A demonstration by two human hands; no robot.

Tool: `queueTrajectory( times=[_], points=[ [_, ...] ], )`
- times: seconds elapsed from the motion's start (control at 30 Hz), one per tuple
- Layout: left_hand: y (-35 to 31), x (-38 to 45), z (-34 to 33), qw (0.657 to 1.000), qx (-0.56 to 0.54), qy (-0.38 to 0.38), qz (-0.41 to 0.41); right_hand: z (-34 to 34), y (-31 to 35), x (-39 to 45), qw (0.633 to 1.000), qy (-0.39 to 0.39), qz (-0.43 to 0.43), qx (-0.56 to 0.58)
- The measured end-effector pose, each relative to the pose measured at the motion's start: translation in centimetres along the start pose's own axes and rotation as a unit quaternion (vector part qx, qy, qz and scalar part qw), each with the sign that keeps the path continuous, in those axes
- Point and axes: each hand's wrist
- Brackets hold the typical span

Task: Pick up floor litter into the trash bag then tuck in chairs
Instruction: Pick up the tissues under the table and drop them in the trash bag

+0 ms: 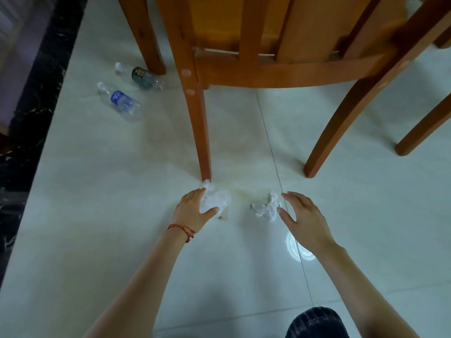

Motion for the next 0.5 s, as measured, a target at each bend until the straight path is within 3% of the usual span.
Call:
queueTrajectory(
  times=[0.33, 0.5],
  points=[
    [1.8, 3.1, -2.7, 0.99, -0.084, 0.039, 0.111, -3.8, -0.6, -0.7, 0.997, -0.003, -0.033, 0.071],
    [2.5, 3.0, -3.4, 0.974, -0.151, -0.017, 0.169, -4.7, -1.3, -1.4, 0.994, -0.007, -0.054, 0.097]
  ],
)
Point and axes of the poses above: each hand's wrist, its own x-axis towards the middle knuckle, its own z-axis out of the back of the hand, y = z × x, and after that the axes turned 8 degrees about -x, right-handed
